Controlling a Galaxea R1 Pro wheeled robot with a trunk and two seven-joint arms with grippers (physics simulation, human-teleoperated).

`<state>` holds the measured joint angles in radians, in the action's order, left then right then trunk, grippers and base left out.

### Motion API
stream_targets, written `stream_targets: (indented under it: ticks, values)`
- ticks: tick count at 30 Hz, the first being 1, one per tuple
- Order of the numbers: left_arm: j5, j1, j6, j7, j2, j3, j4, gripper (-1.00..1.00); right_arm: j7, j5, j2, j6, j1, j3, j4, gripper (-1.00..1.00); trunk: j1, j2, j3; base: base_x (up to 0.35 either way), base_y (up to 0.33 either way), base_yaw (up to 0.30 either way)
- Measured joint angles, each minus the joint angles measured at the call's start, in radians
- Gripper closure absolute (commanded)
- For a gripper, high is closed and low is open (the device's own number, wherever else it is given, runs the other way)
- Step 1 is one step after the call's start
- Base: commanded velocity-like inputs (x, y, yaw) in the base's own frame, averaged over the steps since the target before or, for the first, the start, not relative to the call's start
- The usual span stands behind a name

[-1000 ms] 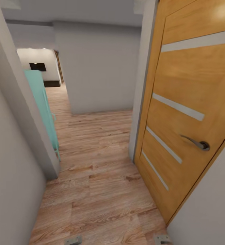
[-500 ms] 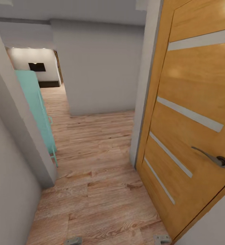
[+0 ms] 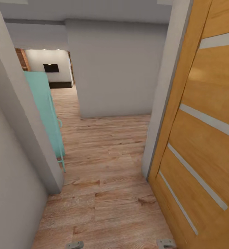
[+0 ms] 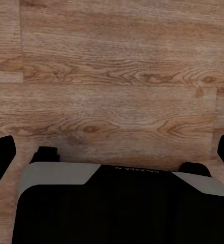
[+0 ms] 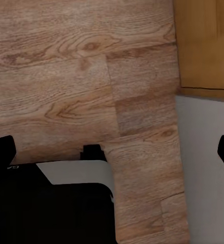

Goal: Move the two storage containers from the living room to the garage. In the garage, place one container on the floor and stack the other container on top of it (either order is fine).

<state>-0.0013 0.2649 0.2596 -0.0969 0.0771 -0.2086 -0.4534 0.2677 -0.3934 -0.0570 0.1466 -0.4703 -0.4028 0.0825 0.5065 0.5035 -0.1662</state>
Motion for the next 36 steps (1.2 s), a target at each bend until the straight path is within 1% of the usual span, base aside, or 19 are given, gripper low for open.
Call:
stream_targets:
  ticks: [9,18,29,36]
  values:
    - [0.000,0.000,0.000,0.000,0.000,0.000,0.000,-1.00,0.000,0.000,0.001,0.000,0.000,0.000,0.000,-1.00,0.000,0.000,0.000,0.333,0.000,0.018]
    - [0.000,0.000,0.000,0.000,0.000,0.000,0.000,-1.00,0.000,-0.001,0.001,0.000,0.000,0.000,-0.001,-1.00,0.000,0.000,0.000,0.333,0.000,0.177]
    - [0.000,0.000,0.000,0.000,0.000,0.000,0.000,-1.00,0.000,-0.001,0.002,0.000,0.000,0.000,0.000,-1.00,0.000,0.000,0.000,0.333,0.000,0.028]
    - [0.000,0.000,0.000,0.000,0.000,0.000,0.000,-1.00,0.000,0.000,0.001,0.000,0.000,0.000,0.000,-1.00,0.000,0.000,0.000,0.333,0.000,0.144]
